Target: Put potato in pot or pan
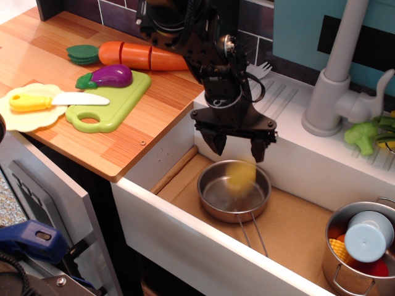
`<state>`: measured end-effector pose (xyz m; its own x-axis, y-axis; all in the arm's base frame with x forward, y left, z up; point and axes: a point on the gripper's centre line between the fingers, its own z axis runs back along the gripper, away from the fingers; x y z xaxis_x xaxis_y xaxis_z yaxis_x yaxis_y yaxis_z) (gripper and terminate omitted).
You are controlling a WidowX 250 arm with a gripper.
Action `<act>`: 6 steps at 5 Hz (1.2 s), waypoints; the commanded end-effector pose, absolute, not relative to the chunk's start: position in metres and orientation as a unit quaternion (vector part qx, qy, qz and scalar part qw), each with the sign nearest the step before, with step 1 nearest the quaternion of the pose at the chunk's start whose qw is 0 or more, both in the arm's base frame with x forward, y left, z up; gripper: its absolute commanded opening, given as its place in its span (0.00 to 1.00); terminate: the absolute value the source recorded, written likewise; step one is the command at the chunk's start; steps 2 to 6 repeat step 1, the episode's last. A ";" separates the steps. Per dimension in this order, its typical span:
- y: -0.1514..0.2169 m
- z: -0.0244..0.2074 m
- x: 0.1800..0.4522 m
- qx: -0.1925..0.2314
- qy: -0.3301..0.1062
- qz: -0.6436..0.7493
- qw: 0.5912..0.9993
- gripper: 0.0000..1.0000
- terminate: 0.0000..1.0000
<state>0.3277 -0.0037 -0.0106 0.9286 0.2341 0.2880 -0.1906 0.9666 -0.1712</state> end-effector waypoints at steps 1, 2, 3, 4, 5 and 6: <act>-0.001 0.001 0.337 -0.071 -0.177 0.107 0.976 1.00 1.00; -0.001 0.001 0.337 -0.071 -0.177 0.107 0.976 1.00 1.00; -0.001 0.001 0.337 -0.071 -0.177 0.107 0.976 1.00 1.00; -0.001 0.001 0.337 -0.071 -0.177 0.107 0.976 1.00 1.00; -0.001 0.001 0.337 -0.071 -0.177 0.107 0.976 1.00 1.00; -0.001 0.001 0.337 -0.071 -0.177 0.107 0.976 1.00 1.00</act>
